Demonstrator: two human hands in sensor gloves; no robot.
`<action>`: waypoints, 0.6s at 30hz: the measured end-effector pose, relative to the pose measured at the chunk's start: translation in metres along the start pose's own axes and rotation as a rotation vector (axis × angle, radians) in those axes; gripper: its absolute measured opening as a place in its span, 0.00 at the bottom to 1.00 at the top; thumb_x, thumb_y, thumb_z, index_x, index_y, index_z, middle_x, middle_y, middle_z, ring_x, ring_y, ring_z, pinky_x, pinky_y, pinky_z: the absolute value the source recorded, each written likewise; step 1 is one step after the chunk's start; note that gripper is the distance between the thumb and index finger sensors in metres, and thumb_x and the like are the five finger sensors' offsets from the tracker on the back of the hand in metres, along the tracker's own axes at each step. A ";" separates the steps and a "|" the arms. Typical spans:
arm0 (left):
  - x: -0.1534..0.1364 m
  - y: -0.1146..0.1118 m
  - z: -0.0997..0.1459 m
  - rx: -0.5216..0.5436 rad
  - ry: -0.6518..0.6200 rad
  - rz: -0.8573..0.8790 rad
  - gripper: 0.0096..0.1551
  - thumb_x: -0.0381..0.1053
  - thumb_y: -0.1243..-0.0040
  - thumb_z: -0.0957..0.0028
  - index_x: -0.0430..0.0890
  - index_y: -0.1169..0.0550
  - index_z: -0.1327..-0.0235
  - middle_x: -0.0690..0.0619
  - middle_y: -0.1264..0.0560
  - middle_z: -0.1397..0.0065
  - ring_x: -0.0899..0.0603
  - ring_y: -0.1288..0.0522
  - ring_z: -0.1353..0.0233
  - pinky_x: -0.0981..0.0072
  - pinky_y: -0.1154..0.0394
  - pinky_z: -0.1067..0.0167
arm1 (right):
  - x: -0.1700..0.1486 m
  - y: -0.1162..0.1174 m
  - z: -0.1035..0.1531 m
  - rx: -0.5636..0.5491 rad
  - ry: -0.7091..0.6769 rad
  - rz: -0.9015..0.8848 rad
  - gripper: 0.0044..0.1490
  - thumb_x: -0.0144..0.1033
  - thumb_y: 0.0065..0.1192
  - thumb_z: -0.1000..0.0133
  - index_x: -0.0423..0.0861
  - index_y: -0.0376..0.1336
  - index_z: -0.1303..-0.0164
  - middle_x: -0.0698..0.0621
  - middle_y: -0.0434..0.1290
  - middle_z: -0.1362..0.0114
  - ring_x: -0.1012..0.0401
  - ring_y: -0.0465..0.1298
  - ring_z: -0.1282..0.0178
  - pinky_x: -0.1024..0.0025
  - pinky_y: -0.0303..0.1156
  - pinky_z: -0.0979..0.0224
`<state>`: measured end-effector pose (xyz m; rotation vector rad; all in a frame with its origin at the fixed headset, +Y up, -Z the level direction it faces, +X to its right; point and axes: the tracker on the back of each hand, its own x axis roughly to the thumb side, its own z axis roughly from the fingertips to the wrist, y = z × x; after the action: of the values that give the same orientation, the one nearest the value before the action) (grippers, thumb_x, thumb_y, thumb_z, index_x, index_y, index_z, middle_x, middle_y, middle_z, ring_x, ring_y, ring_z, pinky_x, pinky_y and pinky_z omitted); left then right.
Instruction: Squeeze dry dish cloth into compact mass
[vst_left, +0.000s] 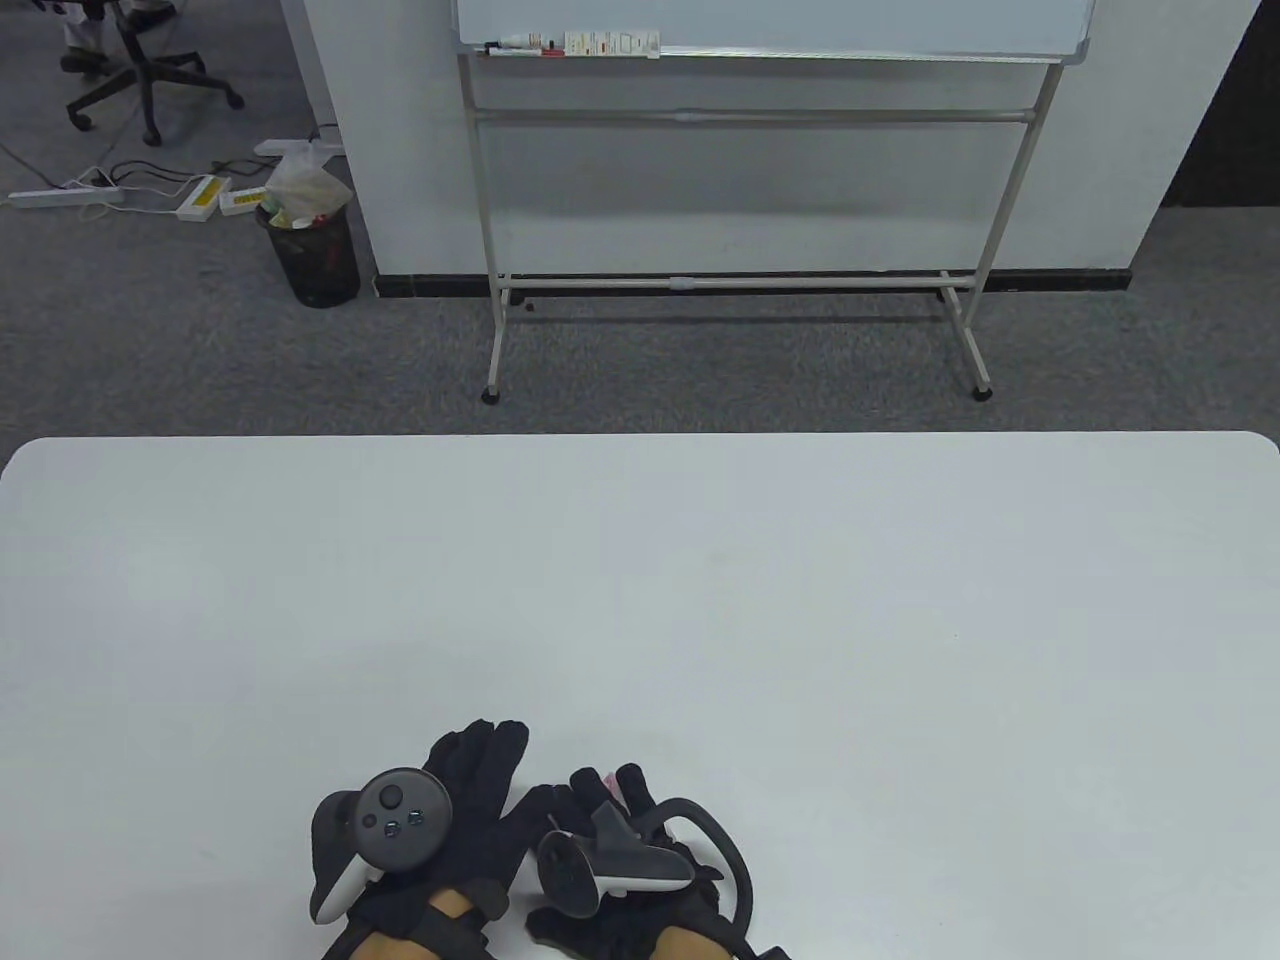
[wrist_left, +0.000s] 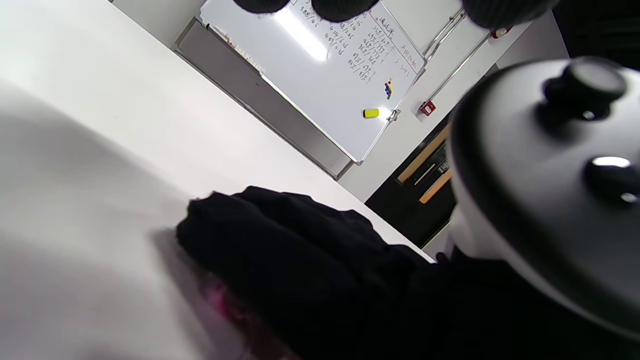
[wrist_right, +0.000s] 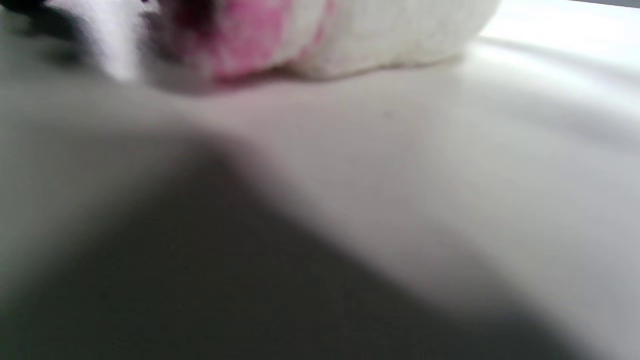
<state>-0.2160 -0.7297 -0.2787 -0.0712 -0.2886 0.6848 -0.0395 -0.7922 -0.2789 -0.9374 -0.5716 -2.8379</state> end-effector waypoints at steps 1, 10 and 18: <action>-0.001 0.000 0.000 0.002 0.002 0.000 0.45 0.73 0.56 0.42 0.48 0.46 0.21 0.38 0.53 0.18 0.25 0.56 0.22 0.30 0.55 0.30 | -0.001 -0.002 0.001 -0.017 0.001 -0.016 0.56 0.77 0.38 0.46 0.60 0.24 0.21 0.54 0.23 0.16 0.52 0.23 0.14 0.42 0.19 0.23; -0.008 0.001 -0.002 -0.001 0.033 0.001 0.45 0.73 0.56 0.42 0.48 0.47 0.21 0.38 0.54 0.18 0.25 0.57 0.22 0.30 0.55 0.30 | -0.008 -0.024 0.021 -0.288 -0.042 -0.149 0.57 0.72 0.54 0.49 0.59 0.35 0.20 0.51 0.33 0.15 0.48 0.32 0.12 0.36 0.27 0.22; -0.008 0.000 -0.002 0.005 0.029 -0.004 0.45 0.73 0.56 0.42 0.48 0.47 0.21 0.38 0.54 0.18 0.25 0.57 0.22 0.30 0.55 0.30 | -0.029 -0.049 0.051 -0.448 0.005 -0.322 0.55 0.71 0.56 0.49 0.57 0.39 0.20 0.49 0.36 0.14 0.47 0.35 0.12 0.36 0.28 0.21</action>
<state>-0.2215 -0.7343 -0.2826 -0.0751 -0.2593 0.6797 0.0020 -0.7284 -0.2741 -0.9706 -0.0824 -3.3405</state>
